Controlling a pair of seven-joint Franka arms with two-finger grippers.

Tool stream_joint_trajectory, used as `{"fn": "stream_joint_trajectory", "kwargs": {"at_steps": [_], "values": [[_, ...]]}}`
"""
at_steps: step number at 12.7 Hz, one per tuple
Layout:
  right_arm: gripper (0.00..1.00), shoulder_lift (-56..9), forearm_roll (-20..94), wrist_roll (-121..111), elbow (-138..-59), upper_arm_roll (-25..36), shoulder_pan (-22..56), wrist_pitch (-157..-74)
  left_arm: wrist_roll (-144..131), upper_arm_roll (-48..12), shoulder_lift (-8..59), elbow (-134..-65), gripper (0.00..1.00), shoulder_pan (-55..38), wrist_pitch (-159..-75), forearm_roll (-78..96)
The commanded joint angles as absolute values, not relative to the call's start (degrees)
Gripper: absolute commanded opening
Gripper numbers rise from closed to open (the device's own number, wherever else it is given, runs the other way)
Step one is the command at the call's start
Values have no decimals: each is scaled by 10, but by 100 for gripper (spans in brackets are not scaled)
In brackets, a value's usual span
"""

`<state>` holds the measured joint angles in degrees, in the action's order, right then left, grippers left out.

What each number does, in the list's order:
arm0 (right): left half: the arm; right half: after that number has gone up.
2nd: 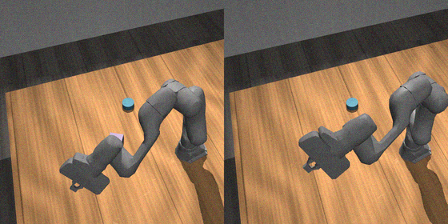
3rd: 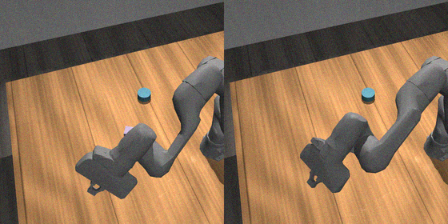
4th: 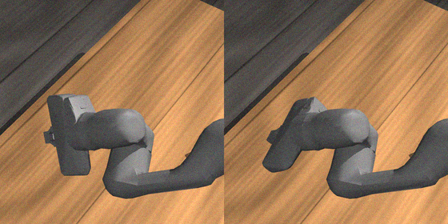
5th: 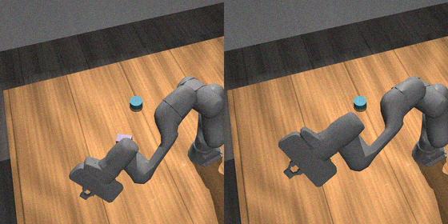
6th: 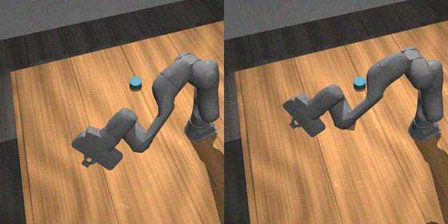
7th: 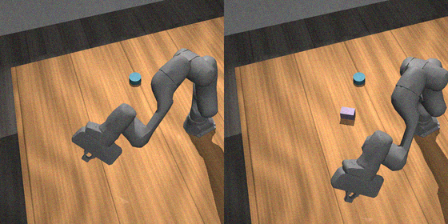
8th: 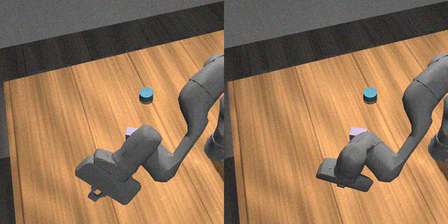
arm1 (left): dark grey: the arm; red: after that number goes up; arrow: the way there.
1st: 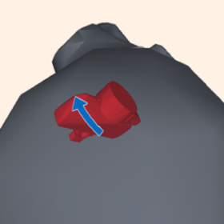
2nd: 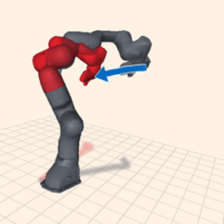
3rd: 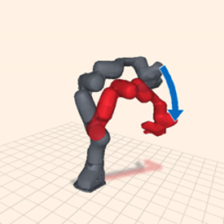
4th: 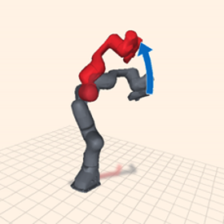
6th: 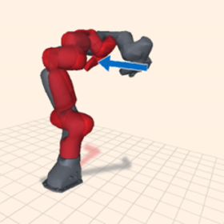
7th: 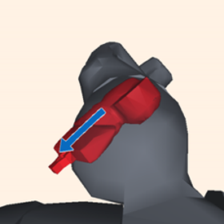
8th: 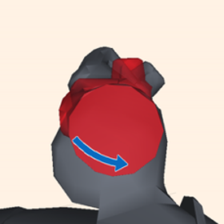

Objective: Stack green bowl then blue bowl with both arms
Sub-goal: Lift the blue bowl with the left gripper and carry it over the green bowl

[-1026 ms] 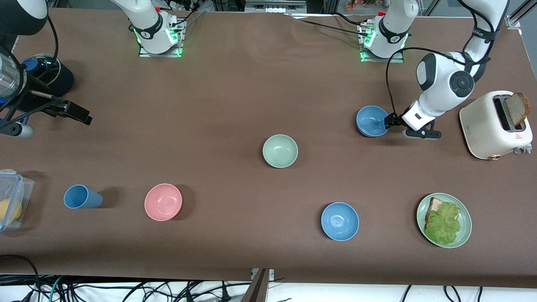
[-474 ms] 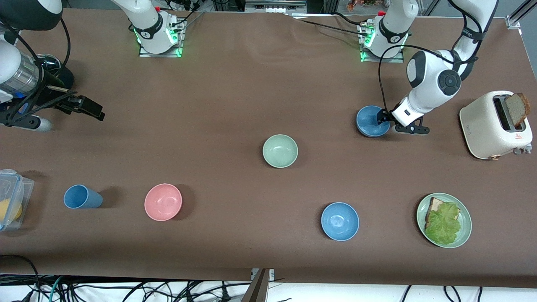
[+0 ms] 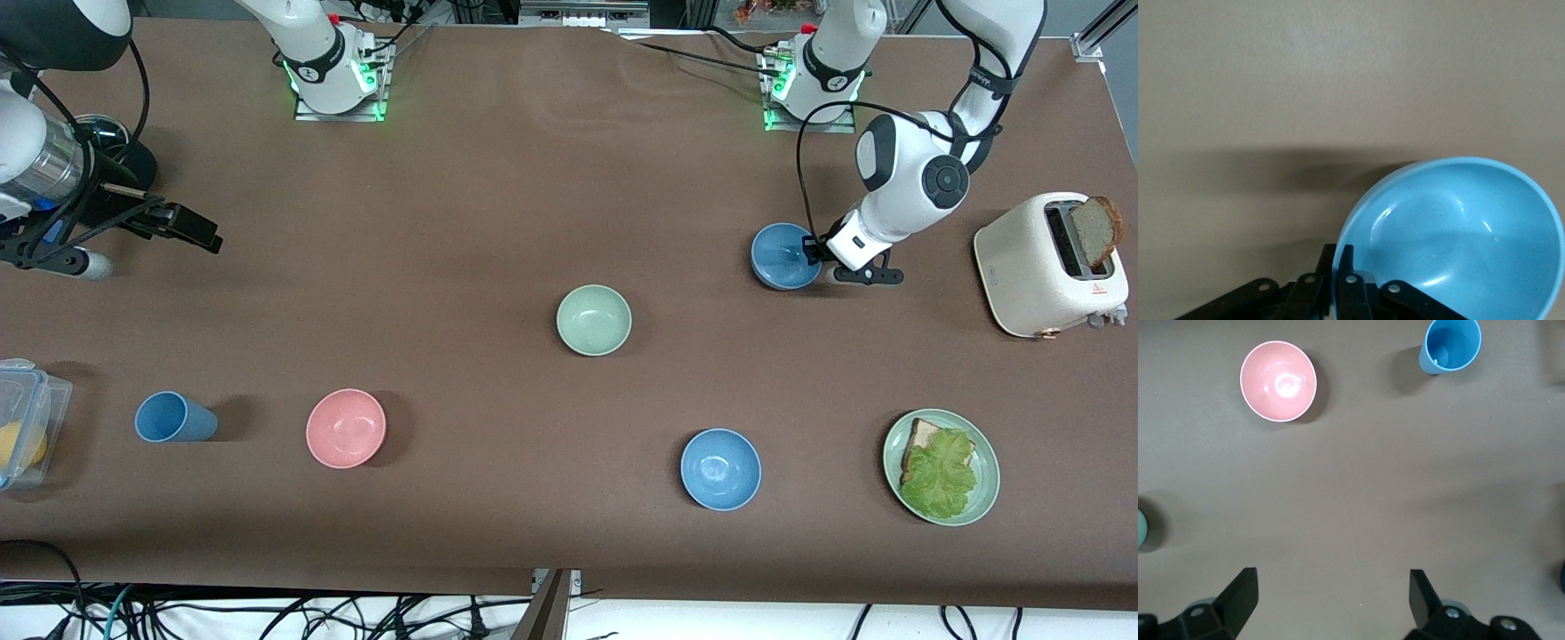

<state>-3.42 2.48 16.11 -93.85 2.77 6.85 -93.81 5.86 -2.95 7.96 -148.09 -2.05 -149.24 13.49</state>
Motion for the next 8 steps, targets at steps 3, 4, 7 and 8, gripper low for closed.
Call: {"fn": "stream_joint_trajectory", "kwargs": {"at_steps": [3, 4, 7, 8], "values": [[100, -28, 34, 163, -946, 36, 75, -937, 65, -39, 62, -1426, 0, -25, -1431, 176], [100, -31, 34, 163, -944, 36, 75, -937, 62, -53, 62, -1395, 0, -25, -1416, 202], [100, -32, 33, 162, -940, 36, 75, -945, 17, -87, 83, -1284, 0, -32, -1367, 218], [100, -33, 33, 163, -931, 36, 75, -946, -4, -94, 108, -1234, 0, -41, -1347, 218]]}}
